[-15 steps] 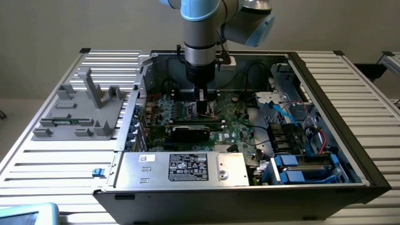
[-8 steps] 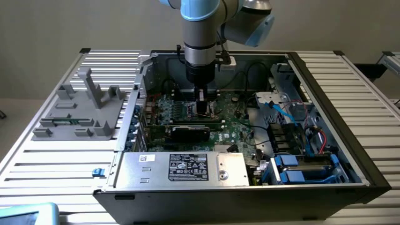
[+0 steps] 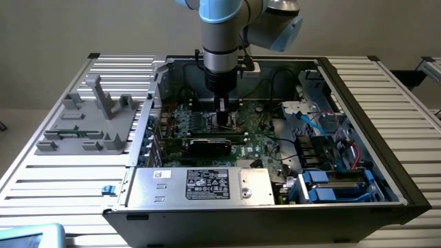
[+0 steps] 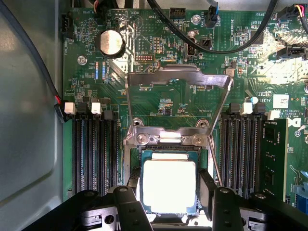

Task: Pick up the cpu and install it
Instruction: 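Place the cpu into insertion slot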

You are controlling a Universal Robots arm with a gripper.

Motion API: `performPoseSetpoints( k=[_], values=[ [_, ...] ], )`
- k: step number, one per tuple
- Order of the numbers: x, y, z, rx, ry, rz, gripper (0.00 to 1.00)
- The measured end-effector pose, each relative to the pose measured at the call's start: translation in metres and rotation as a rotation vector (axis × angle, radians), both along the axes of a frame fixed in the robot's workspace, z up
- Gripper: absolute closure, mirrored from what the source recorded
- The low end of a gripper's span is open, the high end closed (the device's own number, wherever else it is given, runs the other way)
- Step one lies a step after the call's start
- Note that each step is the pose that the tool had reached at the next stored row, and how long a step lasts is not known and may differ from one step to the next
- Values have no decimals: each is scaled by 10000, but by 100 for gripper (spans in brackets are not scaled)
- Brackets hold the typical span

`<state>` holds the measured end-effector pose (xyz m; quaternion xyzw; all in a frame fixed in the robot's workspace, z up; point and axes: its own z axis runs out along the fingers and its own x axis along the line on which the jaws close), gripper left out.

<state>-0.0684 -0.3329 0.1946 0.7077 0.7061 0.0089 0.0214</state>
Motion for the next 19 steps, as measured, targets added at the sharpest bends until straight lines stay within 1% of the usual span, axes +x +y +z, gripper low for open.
performPoseSetpoints(
  k=[11,13,14,19],
  values=[
    [0,0,0,0,0,0,44],
    [0,0,0,1,0,1,42],
    [0,0,0,1,-1,0,36],
    [0,0,4,-2,1,0,36]
  ],
)
